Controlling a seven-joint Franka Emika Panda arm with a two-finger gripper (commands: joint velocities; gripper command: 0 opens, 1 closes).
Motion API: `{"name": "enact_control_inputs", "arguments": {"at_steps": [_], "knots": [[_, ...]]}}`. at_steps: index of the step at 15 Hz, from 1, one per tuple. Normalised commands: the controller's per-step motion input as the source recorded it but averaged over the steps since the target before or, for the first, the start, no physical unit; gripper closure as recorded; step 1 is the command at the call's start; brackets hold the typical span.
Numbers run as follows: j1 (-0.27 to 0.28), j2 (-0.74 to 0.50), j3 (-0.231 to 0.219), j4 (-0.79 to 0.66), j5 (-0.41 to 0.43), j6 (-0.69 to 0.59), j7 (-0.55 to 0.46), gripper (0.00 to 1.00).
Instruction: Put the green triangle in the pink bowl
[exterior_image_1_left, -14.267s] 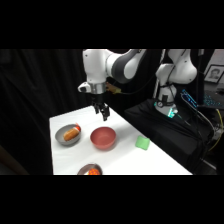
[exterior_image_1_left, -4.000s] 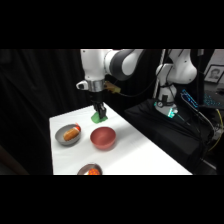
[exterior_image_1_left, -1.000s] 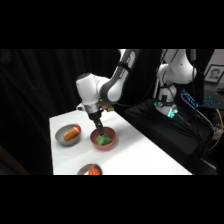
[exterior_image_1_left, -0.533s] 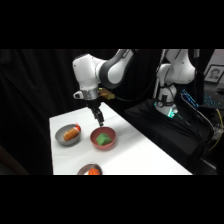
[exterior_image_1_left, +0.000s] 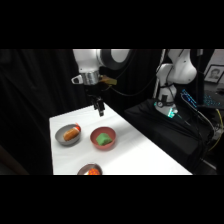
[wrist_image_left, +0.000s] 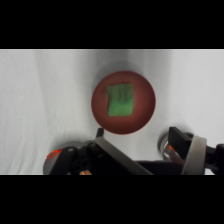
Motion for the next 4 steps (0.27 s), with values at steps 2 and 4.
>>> {"name": "enact_control_inputs", "arguments": {"at_steps": [2, 4], "knots": [[0.059, -0.26, -0.056, -0.05, -0.049, -0.16, -0.01, 0.0], [0.066, -0.22, -0.057, -0.06, -0.071, -0.09, 0.02, 0.0]]}}
